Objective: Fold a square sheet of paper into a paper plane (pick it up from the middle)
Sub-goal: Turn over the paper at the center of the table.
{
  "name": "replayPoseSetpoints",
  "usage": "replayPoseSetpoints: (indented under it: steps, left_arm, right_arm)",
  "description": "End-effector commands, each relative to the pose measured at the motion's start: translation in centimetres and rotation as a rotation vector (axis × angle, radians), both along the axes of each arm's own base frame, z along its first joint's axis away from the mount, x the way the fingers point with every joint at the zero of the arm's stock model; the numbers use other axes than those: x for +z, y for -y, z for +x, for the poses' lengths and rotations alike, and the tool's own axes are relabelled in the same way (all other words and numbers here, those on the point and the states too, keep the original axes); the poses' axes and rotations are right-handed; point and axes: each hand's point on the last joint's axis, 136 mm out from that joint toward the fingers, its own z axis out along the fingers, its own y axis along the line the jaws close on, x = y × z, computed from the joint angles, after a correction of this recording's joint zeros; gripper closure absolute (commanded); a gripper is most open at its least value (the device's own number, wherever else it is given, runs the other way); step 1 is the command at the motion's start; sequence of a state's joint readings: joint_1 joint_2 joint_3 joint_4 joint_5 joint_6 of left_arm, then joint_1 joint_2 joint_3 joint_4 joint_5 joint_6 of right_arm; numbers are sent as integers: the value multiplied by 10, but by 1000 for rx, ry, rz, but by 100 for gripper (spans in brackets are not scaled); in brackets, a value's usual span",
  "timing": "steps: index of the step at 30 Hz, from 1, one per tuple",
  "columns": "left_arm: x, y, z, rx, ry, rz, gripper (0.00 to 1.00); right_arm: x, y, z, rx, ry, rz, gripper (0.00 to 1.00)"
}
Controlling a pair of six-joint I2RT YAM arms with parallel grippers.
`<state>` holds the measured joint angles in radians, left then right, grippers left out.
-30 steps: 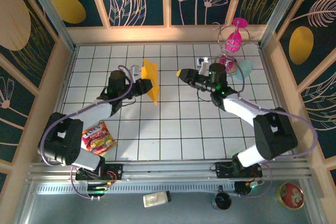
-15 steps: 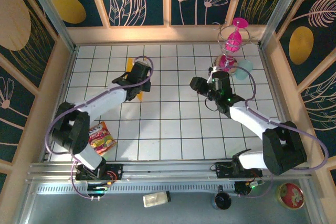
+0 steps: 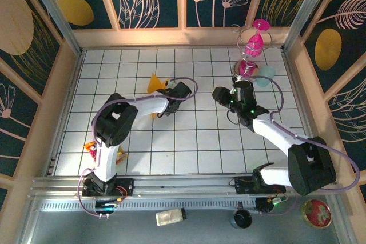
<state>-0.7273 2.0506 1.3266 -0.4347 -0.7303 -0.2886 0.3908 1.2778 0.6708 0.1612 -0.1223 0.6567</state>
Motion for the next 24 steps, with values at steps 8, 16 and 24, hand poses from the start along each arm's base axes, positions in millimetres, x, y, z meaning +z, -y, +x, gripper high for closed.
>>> replayPoseSetpoints:
  steps: [8,16,24]
  left_arm:
    - [-20,25,-5,5,-48,-90,77]
    - [-18,58,-13,-16,-101,-329,64]
    - [21,114,-48,-73,-202,-810,54]
  right_arm:
    - [-5,14,0,-51,-16,-3,57]
    - [-5,12,3,-48,-24,14,58]
    - [-2,10,4,-44,-11,26,58]
